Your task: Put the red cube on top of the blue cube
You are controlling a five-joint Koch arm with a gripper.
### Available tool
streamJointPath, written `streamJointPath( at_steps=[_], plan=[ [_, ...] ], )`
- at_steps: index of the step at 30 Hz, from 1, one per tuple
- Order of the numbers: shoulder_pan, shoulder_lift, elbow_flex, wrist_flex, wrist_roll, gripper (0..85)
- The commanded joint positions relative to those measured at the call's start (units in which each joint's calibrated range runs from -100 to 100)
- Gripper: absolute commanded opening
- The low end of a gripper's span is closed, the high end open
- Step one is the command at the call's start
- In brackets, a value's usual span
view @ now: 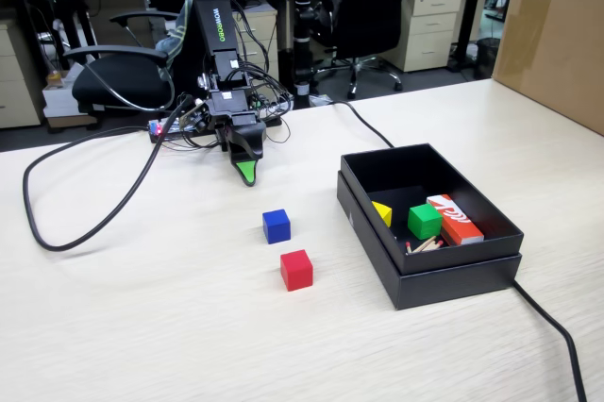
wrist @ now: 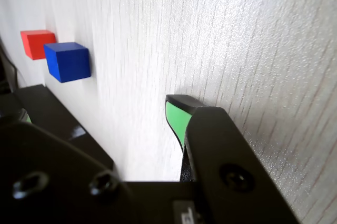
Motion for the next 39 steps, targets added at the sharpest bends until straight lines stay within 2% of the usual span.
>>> streamJointPath(
  at_steps=[1,10,21,23,27,31,35,39],
  plan=[
    [0.0,0.1,-1.5,-1.6,-0.3,49.9],
    [-0.1,0.1,-1.5,-1.6,-0.1,49.7],
    [-1.1,0.3,-0.2,-1.7,2.6,49.3],
    [-1.1,0.4,2.7,-5.0,2.7,49.1],
    [-1.1,0.6,14.3,-20.3,4.4,49.1],
    [-0.1,3.0,26.6,-30.1,4.7,49.1],
    [-0.1,9.7,41.8,-34.2,4.9,48.5],
    [1.1,23.8,62.0,-44.7,4.9,47.2]
  ],
)
